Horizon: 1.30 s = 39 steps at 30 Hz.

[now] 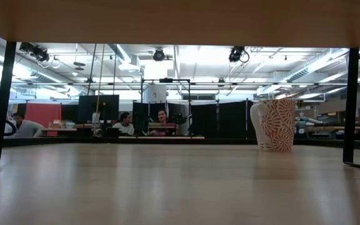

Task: Place coffee mugs
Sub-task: Put the light yellow rim mug on the shelf

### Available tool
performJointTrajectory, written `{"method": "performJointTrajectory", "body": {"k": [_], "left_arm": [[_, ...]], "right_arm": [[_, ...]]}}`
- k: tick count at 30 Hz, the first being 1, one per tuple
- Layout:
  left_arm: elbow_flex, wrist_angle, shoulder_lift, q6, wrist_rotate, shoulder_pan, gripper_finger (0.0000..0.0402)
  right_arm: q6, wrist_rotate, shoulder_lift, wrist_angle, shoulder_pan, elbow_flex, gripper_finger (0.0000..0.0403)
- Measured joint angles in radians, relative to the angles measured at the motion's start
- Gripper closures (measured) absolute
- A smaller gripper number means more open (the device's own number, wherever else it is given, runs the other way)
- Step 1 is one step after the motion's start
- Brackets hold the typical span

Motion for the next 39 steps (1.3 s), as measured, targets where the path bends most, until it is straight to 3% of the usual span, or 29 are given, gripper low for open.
{"method": "performJointTrajectory", "body": {"k": [12,39], "left_arm": [[0.0,0.0,0.0,0.0,0.0,0.0,0.0189],[0.001,0.081,0.0,-0.003,-0.006,0.0,0.0189]], "right_arm": [[0.0,-0.054,0.0,0.024,0.002,-0.001,0.0338],[-0.002,-0.068,-0.048,0.064,-0.014,-0.001,0.0338]]}}
